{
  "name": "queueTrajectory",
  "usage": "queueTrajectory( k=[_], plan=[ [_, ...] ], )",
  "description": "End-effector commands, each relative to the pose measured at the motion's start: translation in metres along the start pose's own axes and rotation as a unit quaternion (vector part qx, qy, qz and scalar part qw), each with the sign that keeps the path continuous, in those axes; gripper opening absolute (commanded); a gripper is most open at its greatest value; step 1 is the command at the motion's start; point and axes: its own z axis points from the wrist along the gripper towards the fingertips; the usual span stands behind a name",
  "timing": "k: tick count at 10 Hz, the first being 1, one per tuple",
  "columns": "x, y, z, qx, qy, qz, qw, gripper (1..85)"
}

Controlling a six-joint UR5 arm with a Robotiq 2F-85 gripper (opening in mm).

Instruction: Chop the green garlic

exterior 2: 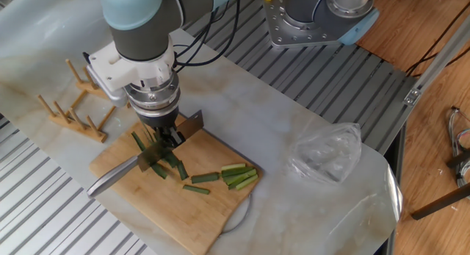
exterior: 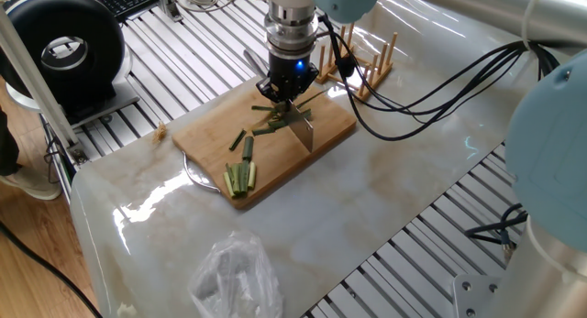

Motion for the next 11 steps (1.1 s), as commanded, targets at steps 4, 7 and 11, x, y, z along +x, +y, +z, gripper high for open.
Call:
queueTrajectory(
  k=[4,7,11],
  plan=[
    [-0.01,0.005,0.001,-0.004,-0.009,0.007,0.9999,1.3],
    [-0.015,0.004,0.001,-0.005,-0.012,0.007,0.9999,1.3],
    [-0.018,0.001,-0.002,-0.004,-0.012,0.003,0.9999,1.3]
  ],
)
